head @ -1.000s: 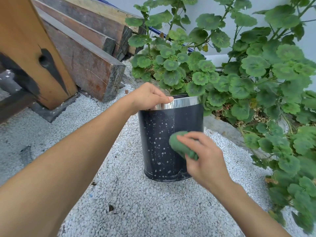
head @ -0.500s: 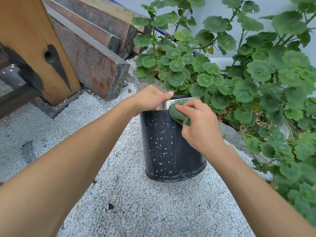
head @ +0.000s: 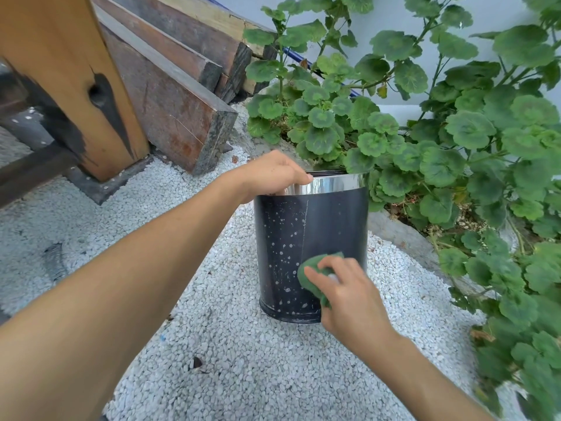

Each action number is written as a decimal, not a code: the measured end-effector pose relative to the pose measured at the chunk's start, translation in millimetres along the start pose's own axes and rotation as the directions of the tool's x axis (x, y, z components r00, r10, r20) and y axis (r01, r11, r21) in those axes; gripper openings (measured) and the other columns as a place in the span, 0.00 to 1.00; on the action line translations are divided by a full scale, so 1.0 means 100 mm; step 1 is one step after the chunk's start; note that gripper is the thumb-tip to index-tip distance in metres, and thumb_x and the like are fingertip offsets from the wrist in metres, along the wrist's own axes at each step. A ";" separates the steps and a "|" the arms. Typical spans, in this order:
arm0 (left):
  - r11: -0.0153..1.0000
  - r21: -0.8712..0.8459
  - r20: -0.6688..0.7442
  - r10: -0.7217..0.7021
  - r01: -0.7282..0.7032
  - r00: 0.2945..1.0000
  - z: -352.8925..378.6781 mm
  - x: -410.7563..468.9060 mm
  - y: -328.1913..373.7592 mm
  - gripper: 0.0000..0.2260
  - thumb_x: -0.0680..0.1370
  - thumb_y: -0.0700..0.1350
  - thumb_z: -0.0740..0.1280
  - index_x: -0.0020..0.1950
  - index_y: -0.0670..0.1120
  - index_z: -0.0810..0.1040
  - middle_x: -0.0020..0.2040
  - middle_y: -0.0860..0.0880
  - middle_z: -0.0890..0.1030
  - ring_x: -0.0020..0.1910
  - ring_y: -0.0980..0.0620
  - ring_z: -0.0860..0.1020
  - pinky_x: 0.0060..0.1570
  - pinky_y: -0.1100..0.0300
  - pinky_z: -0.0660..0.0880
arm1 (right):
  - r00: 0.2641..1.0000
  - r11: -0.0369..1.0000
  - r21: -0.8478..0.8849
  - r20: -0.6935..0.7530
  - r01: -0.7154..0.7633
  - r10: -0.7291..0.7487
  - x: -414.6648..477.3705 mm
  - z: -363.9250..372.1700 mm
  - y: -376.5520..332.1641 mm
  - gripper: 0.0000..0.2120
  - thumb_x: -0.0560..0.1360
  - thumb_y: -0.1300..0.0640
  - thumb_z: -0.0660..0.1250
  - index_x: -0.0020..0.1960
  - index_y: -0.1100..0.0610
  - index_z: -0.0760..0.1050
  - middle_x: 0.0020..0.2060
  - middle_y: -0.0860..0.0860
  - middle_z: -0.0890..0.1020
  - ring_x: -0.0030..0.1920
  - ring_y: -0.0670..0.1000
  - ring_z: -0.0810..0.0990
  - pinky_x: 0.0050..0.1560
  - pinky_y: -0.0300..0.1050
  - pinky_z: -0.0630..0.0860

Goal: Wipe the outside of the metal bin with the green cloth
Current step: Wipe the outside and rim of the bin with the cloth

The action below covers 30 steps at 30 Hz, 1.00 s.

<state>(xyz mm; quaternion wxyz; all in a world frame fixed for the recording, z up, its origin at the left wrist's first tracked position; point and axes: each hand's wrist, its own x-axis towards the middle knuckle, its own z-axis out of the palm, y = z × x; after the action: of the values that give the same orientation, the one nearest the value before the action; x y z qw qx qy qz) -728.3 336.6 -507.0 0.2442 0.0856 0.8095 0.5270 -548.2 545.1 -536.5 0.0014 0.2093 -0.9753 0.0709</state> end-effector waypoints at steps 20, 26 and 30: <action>0.997 0.007 -0.075 0.076 -0.076 0.994 -0.21 -0.36 -0.42 0.24 0.74 0.68 0.70 0.42 0.47 0.89 0.44 0.52 0.88 0.49 0.56 0.85 0.67 0.54 0.70 | 0.991 0.985 0.160 0.130 -0.065 0.044 -0.35 0.15 -0.03 0.28 0.62 0.67 0.75 0.61 0.52 0.82 0.50 0.45 0.79 0.49 0.48 0.78 0.48 0.44 0.81; 0.995 -0.024 -0.098 0.097 -0.100 0.990 0.09 -0.26 -0.21 0.31 0.75 0.68 0.68 0.39 0.38 0.83 0.33 0.49 0.80 0.34 0.51 0.79 0.53 0.52 0.79 | 0.991 0.976 0.207 -0.100 -0.067 0.089 0.06 -0.31 0.09 0.26 0.63 0.66 0.79 0.59 0.54 0.82 0.52 0.48 0.80 0.50 0.49 0.78 0.52 0.44 0.79; 0.991 -0.091 -0.134 0.084 -0.097 0.987 0.26 -0.17 -0.08 0.22 0.81 0.64 0.63 0.38 0.49 0.79 0.43 0.49 0.77 0.44 0.54 0.76 0.53 0.57 0.74 | 0.946 0.994 0.112 -0.319 -0.020 0.055 0.39 -0.56 0.25 0.24 0.63 0.68 0.75 0.59 0.58 0.83 0.53 0.54 0.80 0.51 0.56 0.79 0.50 0.51 0.79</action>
<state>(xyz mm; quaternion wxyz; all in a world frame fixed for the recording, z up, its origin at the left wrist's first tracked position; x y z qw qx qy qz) -700.3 347.6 -517.5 0.1707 0.0757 0.7922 0.5809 -595.1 559.6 -482.8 0.1477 0.1761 -0.9606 0.1561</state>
